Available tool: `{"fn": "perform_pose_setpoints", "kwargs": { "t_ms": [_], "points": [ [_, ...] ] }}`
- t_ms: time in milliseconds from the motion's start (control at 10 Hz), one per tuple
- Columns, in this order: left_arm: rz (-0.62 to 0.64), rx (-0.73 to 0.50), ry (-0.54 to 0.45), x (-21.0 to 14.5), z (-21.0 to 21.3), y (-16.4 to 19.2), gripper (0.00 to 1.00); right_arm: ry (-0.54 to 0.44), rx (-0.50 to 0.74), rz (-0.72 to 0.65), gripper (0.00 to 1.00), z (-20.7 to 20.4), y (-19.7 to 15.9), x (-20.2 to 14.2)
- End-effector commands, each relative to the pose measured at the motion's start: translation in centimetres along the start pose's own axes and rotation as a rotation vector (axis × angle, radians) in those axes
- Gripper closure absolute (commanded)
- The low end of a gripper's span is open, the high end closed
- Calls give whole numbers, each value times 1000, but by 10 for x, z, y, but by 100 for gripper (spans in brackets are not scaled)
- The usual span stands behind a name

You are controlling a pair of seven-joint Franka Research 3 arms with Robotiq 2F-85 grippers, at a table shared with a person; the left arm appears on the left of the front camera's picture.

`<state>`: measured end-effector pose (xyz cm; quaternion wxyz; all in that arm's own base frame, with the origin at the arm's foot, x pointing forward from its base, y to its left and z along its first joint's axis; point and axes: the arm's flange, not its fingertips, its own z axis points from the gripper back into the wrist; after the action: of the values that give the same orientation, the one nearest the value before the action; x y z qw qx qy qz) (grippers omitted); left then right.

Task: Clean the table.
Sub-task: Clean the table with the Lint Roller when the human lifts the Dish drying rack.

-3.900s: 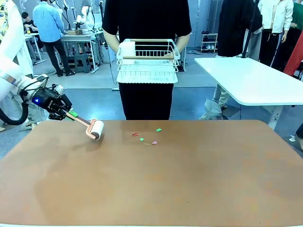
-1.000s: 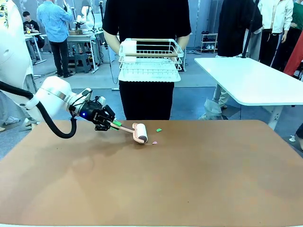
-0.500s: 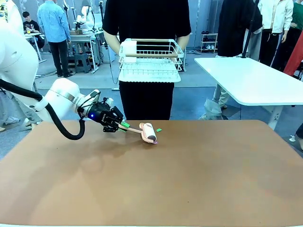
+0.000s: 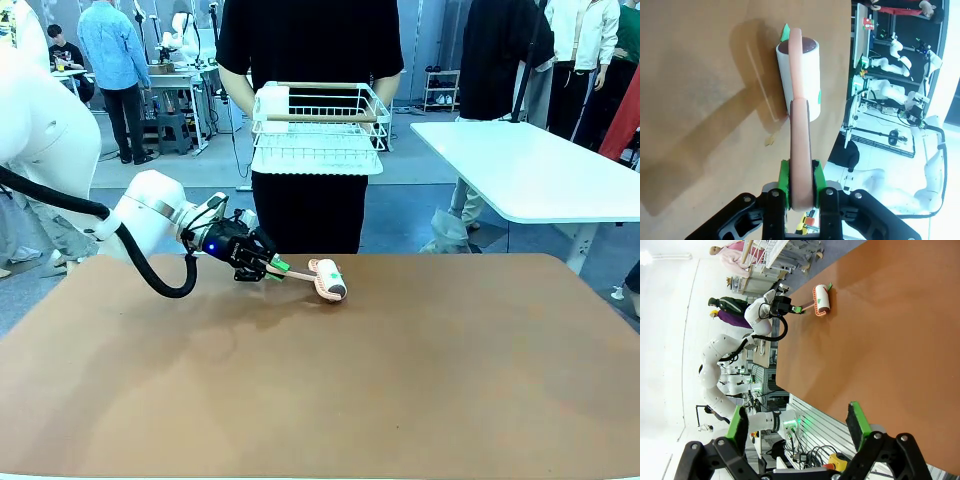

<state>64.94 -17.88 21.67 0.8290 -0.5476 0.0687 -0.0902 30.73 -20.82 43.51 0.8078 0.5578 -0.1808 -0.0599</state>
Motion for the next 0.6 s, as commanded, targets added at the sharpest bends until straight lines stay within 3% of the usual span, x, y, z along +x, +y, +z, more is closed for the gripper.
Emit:
{"fn": "perform_pose_setpoints", "kwargs": {
  "t_ms": [0,500],
  "points": [
    [18,20,84,4,-20,10,78,-3,12,11,0,2,4,-1],
    [4,9,119,30,-50,8,78,-3,12,11,0,2,4,-1]
  ]
}}
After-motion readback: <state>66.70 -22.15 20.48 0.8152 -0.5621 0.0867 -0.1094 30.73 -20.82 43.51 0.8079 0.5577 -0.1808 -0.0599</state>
